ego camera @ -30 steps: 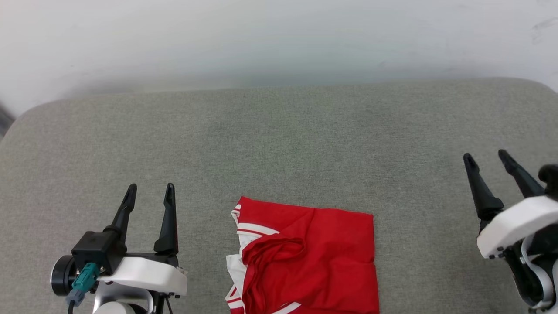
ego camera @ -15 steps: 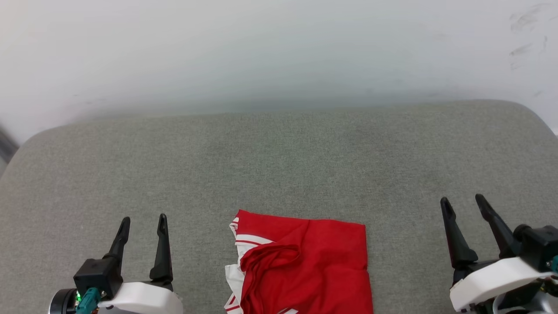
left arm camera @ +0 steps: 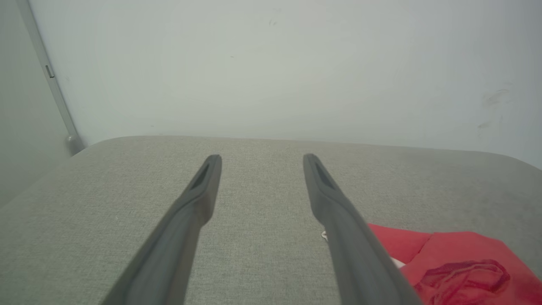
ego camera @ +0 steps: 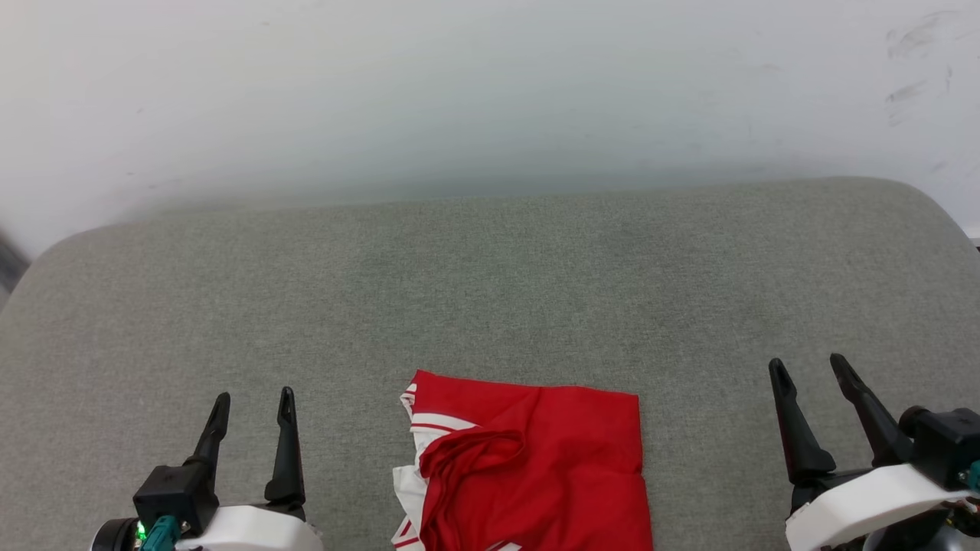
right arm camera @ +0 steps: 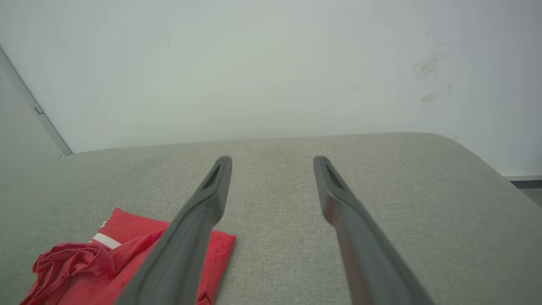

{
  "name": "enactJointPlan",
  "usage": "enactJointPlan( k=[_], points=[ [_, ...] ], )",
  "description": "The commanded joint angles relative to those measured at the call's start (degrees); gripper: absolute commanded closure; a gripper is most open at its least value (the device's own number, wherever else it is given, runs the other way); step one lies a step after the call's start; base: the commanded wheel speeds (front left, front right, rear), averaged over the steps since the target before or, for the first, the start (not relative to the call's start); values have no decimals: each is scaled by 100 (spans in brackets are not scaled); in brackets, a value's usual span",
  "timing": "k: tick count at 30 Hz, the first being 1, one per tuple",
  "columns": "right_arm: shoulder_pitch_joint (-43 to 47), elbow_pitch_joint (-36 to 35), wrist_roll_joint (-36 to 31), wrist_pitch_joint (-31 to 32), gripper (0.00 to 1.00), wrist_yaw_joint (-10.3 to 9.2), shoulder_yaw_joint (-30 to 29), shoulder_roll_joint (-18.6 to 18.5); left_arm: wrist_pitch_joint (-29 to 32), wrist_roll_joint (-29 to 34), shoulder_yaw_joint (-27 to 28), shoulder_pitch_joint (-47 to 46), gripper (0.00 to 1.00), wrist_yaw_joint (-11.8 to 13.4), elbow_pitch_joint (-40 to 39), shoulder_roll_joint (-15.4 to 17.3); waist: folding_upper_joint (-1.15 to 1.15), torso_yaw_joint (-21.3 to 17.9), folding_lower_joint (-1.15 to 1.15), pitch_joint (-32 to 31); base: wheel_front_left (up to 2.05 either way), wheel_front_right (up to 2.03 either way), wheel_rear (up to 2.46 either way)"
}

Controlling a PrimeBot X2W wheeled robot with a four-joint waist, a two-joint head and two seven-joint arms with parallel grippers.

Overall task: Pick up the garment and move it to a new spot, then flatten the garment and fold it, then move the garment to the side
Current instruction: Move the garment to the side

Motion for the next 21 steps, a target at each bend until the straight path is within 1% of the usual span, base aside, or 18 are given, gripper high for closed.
enactJointPlan(
  k=[1,6,9,11,16,18,20,21],
  points=[
    [73,-38,-7,59,0,-2,-14,38,-26,48,41,-14,0,-36,15,-41,0,8,0,12,0,0,0],
    [119,-72,27,192,0,-2,-67,58,-26,137,108,-86,0,-119,34,-114,0,66,0,50,0,0,0],
    [187,11,249,332,0,-2,-243,51,-26,193,136,-161,0,-180,15,-174,0,176,0,116,0,0,0],
    [198,111,577,505,0,-2,-426,-20,-20,235,153,-227,0,-221,-29,-232,0,288,0,217,0,0,0],
    [101,518,1423,1220,0,-2,-741,-430,-21,379,183,-457,0,-349,-169,-404,0,630,0,603,0,0,0],
    [8,674,1757,1529,0,-1,-744,-544,-21,436,206,-563,0,-409,-212,-499,0,767,0,779,0,0,0],
    [-80,843,2007,1829,0,-2,-638,-667,-21,474,252,-650,0,-471,-201,-594,0,883,0,942,0,0,0],
    [-146,901,2193,1949,0,-1,-544,-670,-21,497,272,-692,0,-517,-190,-639,0,933,0,1014,0,0,0]
  ],
)
